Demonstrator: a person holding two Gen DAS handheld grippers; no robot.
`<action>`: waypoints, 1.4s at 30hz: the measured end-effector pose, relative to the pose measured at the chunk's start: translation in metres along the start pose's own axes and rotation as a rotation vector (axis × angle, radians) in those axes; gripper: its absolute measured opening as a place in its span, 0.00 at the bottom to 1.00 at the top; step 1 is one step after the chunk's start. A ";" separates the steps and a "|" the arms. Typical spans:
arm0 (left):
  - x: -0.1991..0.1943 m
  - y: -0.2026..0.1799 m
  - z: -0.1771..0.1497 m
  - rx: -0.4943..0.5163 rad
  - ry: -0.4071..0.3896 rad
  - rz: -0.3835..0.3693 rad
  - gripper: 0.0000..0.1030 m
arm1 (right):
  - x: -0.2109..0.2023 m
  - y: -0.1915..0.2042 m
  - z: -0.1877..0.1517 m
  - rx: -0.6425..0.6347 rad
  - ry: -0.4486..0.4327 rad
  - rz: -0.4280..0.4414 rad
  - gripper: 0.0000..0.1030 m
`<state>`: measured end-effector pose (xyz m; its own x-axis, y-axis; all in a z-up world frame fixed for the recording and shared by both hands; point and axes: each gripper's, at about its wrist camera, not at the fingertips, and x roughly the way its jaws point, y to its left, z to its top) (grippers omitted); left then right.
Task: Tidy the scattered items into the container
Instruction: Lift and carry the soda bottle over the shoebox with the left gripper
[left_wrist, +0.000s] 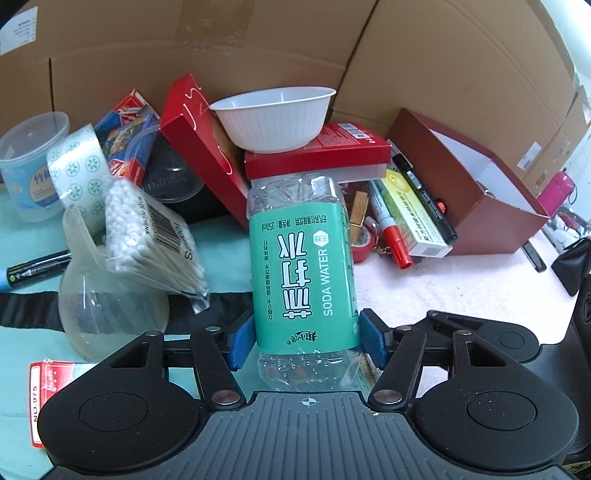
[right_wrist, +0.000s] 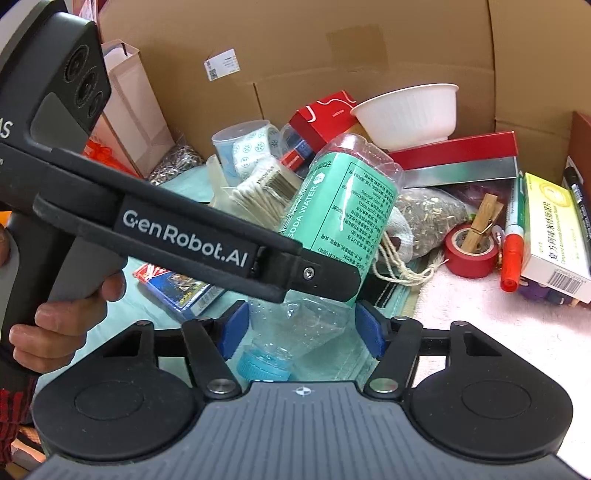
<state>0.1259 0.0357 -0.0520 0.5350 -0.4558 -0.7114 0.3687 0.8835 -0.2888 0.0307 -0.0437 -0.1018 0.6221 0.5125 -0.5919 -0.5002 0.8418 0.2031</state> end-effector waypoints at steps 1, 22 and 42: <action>-0.001 -0.002 0.000 0.005 -0.003 0.003 0.61 | -0.001 0.000 0.000 -0.005 -0.002 -0.001 0.63; -0.002 -0.143 0.080 0.221 -0.212 -0.144 0.61 | -0.114 -0.066 0.033 -0.034 -0.277 -0.254 0.63; 0.109 -0.202 0.151 0.218 -0.165 -0.200 0.61 | -0.103 -0.190 0.075 0.029 -0.197 -0.347 0.63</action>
<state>0.2238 -0.2089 0.0257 0.5447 -0.6449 -0.5362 0.6231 0.7391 -0.2559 0.1070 -0.2433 -0.0209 0.8560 0.2170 -0.4692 -0.2245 0.9736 0.0407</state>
